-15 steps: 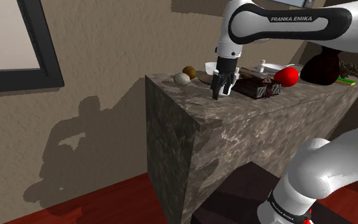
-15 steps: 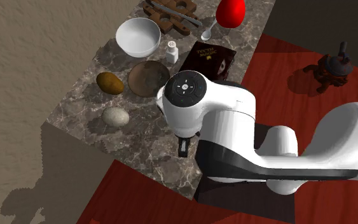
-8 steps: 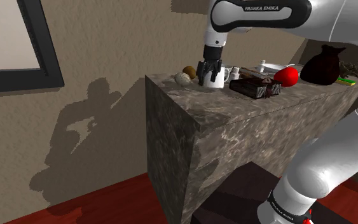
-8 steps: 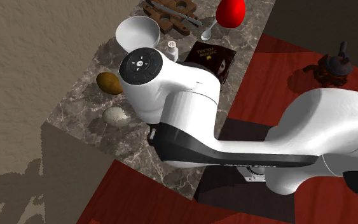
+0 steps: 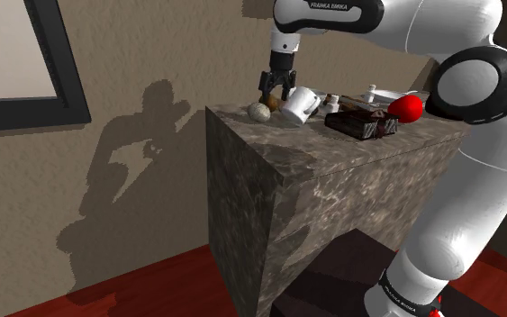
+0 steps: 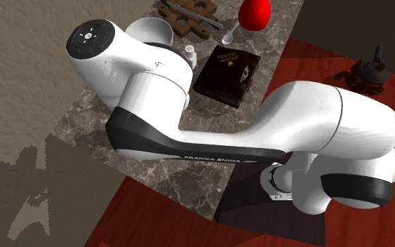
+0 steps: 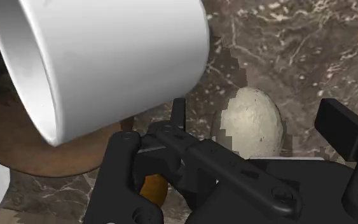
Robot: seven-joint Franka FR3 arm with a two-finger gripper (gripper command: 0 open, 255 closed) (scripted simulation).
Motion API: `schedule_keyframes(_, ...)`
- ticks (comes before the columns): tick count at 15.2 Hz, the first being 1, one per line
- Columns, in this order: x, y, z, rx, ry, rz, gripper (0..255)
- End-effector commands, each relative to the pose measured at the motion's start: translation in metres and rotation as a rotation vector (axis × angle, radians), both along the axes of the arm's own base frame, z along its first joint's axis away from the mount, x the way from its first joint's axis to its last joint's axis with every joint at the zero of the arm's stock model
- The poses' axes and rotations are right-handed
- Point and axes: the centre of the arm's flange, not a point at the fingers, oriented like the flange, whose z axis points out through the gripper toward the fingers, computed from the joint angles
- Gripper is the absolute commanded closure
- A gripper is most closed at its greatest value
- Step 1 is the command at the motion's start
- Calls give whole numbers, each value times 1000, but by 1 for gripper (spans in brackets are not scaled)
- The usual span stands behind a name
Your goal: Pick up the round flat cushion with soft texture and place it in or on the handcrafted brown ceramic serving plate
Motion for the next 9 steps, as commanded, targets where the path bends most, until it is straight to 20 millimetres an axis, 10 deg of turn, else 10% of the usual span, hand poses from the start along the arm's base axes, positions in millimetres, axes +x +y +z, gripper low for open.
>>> schedule_keyframes(1,21,-6,8,-3,-8,-19,0)
schedule_keyframes(9,46,-13,-8,-5,-20,-37,0)
